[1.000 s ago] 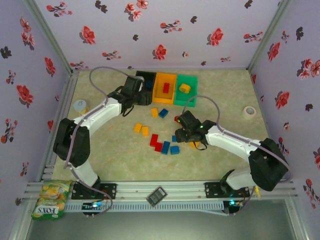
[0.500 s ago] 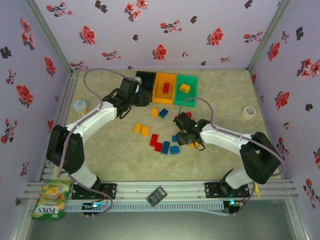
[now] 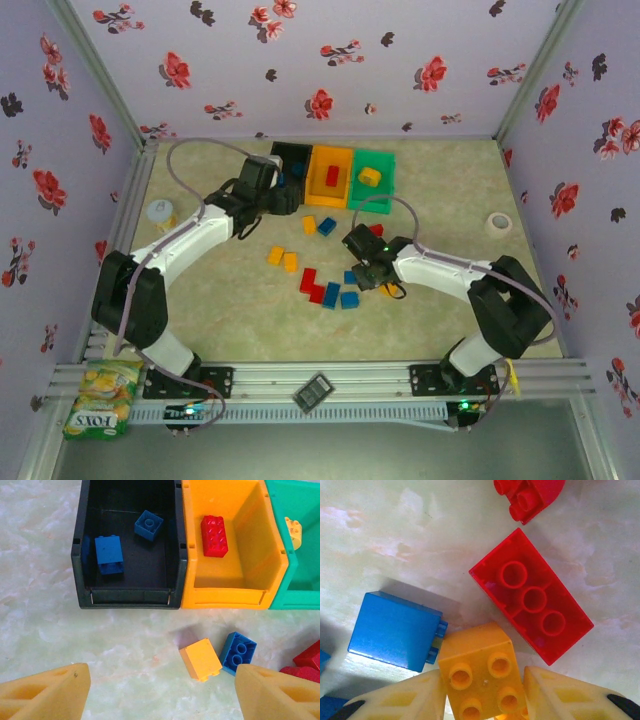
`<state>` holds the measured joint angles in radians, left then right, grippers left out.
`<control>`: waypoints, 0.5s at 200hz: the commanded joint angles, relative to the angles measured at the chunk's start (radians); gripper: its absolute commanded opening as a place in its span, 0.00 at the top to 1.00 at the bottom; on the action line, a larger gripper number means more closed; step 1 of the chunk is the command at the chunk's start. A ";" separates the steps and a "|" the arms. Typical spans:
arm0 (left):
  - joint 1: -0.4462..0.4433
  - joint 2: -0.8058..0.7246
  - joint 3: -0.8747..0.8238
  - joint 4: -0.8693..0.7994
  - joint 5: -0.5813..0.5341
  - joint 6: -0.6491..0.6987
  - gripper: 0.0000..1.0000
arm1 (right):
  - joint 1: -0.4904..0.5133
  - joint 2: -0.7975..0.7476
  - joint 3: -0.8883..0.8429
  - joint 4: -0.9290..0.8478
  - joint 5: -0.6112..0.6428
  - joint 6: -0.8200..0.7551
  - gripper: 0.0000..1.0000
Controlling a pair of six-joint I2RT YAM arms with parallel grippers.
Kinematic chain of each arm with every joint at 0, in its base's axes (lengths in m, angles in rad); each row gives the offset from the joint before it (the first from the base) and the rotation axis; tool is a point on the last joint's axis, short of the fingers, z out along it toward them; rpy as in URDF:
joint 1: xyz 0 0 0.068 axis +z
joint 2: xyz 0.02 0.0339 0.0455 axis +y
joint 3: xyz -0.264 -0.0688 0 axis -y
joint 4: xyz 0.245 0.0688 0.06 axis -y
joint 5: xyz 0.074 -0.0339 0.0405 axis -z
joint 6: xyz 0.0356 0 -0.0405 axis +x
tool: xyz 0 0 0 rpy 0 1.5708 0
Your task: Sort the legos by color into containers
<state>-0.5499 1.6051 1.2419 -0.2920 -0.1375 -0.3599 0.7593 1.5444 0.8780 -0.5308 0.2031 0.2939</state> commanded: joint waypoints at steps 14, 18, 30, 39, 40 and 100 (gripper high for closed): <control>-0.007 -0.038 -0.012 -0.006 -0.005 0.018 0.24 | 0.005 0.020 0.038 0.012 0.010 -0.027 0.61; -0.006 -0.039 -0.012 -0.006 -0.005 0.018 0.24 | 0.005 0.020 0.039 0.011 0.012 -0.032 0.62; -0.006 -0.042 -0.012 -0.008 -0.005 0.018 0.24 | 0.005 0.015 0.047 0.003 0.025 -0.037 0.63; -0.005 -0.043 -0.011 -0.013 -0.005 0.021 0.24 | 0.003 0.007 0.053 -0.004 0.034 -0.044 0.64; -0.005 -0.044 -0.011 -0.013 -0.006 0.022 0.24 | 0.003 0.005 0.053 -0.005 0.036 -0.044 0.64; -0.005 -0.081 0.002 -0.071 -0.033 0.032 0.24 | -0.050 -0.108 0.165 -0.079 0.062 -0.089 0.66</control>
<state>-0.5499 1.5665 1.2404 -0.3309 -0.1467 -0.3515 0.7460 1.5021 0.9581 -0.5617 0.2188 0.2451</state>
